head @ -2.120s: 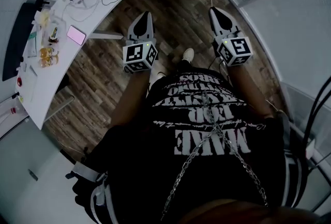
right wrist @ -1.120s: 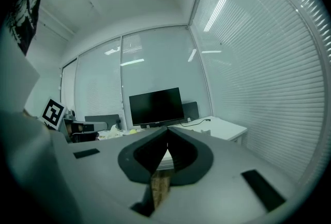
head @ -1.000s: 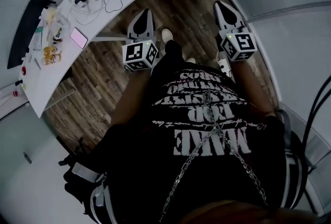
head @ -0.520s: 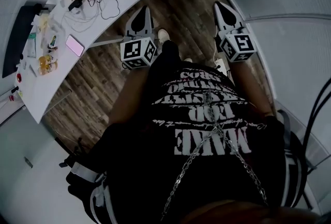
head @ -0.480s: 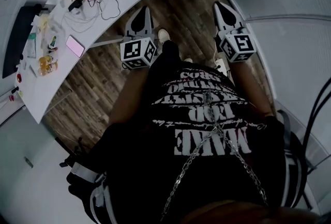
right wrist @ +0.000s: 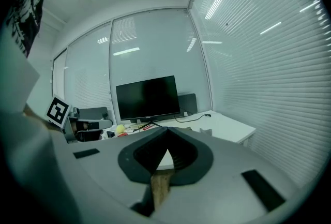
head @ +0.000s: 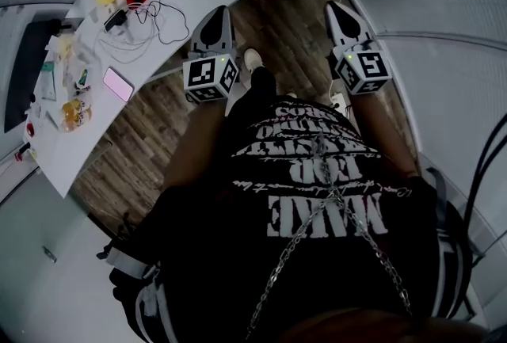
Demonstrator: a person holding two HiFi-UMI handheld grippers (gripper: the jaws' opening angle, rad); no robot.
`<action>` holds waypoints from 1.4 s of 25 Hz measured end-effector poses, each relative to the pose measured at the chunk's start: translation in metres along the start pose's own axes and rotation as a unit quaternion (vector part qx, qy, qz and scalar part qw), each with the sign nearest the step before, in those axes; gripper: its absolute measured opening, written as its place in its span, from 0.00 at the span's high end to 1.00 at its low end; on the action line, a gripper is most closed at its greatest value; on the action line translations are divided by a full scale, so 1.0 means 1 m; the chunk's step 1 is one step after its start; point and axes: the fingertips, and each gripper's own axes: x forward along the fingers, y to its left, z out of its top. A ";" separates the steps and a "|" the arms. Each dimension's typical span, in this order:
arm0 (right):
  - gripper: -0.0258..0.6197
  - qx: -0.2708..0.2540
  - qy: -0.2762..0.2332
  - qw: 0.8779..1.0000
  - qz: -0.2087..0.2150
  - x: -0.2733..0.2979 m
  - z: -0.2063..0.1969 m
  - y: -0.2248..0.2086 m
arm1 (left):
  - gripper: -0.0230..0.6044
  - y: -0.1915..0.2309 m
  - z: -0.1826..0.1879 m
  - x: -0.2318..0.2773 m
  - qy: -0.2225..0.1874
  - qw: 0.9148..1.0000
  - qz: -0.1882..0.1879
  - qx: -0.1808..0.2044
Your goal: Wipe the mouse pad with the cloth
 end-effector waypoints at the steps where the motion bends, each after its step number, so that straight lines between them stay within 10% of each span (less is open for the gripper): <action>1: 0.96 -0.001 -0.001 1.000 -0.003 0.005 0.003 -0.002 | 0.96 0.003 0.002 0.006 0.000 1.000 -0.003 0.000; 23: 0.96 -0.022 -0.010 1.000 -0.010 0.120 0.055 0.019 | 0.96 0.099 0.050 0.079 -0.015 0.999 -0.017 -0.027; 35: 0.96 -0.006 0.017 1.000 -0.022 0.181 0.045 -0.037 | 0.96 0.126 0.035 0.142 0.019 0.999 -0.011 -0.044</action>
